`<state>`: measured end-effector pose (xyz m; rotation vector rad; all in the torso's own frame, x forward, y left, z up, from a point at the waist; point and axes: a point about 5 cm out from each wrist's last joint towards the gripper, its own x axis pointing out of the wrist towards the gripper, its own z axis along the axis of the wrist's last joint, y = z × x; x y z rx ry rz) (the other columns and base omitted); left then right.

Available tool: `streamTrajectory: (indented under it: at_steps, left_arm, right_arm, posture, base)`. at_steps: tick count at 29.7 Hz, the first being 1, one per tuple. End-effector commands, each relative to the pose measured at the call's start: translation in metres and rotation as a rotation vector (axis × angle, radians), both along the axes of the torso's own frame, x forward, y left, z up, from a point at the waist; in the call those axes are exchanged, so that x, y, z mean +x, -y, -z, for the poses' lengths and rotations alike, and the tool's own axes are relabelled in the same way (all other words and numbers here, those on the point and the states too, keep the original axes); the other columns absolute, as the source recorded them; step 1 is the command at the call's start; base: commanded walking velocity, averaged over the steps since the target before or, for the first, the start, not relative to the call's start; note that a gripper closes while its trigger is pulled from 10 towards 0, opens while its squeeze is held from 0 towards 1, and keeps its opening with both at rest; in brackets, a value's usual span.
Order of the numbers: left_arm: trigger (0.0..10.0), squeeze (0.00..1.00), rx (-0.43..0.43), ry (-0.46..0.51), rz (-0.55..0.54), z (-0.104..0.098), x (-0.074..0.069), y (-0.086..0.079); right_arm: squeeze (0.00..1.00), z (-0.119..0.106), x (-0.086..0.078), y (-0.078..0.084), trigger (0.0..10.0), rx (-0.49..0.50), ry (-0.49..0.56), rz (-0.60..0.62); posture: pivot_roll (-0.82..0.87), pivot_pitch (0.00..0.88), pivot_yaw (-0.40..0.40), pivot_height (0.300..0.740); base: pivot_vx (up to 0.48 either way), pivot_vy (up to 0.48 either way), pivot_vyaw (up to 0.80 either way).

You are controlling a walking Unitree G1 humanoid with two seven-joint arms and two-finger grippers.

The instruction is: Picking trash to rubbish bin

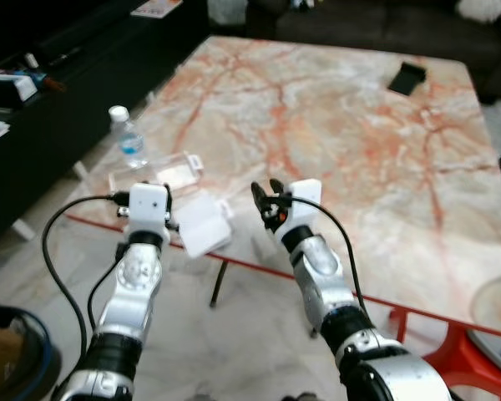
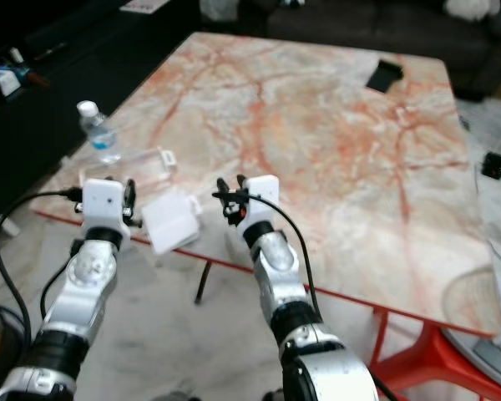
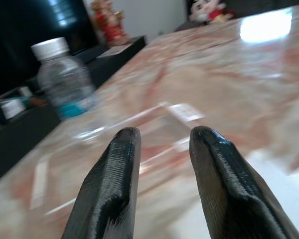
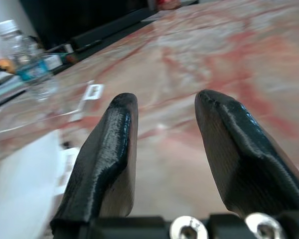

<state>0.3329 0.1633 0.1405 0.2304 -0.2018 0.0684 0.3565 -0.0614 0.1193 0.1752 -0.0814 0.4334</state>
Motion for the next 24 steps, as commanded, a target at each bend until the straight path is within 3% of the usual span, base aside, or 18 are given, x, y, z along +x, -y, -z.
streamTrajectory:
  at_steps: [1, 7, 15, 24]
  left_arm:
    - [10.0, 0.0, 0.023, -0.012, -0.018, 0.002, -0.003, -0.009]
    - [10.0, 0.0, 0.052, -0.053, -0.068, 0.011, -0.01, -0.026]
    - [10.0, 0.0, 0.063, -0.057, -0.116, 0.009, -0.008, -0.039]
    - [10.0, 0.0, 0.062, -0.04, -0.108, 0.005, -0.007, -0.036]
  right_arm:
    - [0.0, -0.002, -0.001, -0.008, 10.0, 0.011, -0.002, -0.027]
    - [0.0, -0.004, -0.001, -0.009, 10.0, 0.016, 0.0, -0.031]
    - [0.0, -0.003, -0.002, -0.012, 10.0, 0.007, -0.009, -0.043]
    - [0.0, 0.0, -0.004, -0.015, 10.0, -0.017, -0.016, -0.057]
  posture:
    - [0.14, 0.126, -0.009, 0.74]
    - [0.14, 0.14, -0.009, 0.74]
    - [0.14, 0.144, -0.01, 0.74]
    - [0.14, 0.145, -0.011, 0.74]
  base:
    - [0.0, 0.0, 0.0]
    - [0.0, 0.0, 0.0]
    - [0.0, 0.0, 0.0]
    - [0.12, 0.0, 0.0]
